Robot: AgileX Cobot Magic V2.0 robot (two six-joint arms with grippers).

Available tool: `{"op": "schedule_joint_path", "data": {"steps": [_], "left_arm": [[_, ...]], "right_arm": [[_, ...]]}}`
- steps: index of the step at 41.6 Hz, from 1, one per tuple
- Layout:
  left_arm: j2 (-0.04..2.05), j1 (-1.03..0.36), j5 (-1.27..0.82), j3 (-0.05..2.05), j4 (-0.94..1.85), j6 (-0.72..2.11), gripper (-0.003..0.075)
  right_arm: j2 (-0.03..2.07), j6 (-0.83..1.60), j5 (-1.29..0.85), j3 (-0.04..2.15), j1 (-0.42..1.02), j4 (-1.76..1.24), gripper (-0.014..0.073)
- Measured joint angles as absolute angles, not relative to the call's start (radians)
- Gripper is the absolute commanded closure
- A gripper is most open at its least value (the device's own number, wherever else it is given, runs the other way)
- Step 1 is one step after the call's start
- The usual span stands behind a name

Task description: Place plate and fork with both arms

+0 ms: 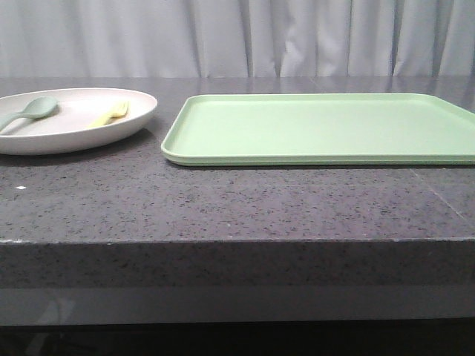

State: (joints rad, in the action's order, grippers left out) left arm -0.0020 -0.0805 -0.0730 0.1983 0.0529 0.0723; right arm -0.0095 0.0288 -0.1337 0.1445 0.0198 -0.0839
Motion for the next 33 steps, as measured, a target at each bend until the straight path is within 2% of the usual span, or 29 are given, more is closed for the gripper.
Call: {"op": "schedule_joint_path", "data": {"steps": [7,16,24,33], "left_arm": [[0.096,-0.081,-0.275,0.457,0.053,0.072,0.0741],[0.299,-0.081,-0.547,0.726,0.053,0.072,0.0741],[0.42,-0.081,-0.615,0.766,0.053,0.072,0.0741],[0.481,-0.081,-0.631,0.766,0.053,0.072,0.0741]], "right_arm": [[0.059,0.029,-0.287,0.368,0.02,-0.065,0.066],[0.263,0.029,-0.51,0.614,0.02,-0.053,0.066],[0.397,0.029,-0.569,0.674,0.02,-0.053,0.066],[0.45,0.029,-0.583,0.674,0.02,-0.051,0.066]]}}
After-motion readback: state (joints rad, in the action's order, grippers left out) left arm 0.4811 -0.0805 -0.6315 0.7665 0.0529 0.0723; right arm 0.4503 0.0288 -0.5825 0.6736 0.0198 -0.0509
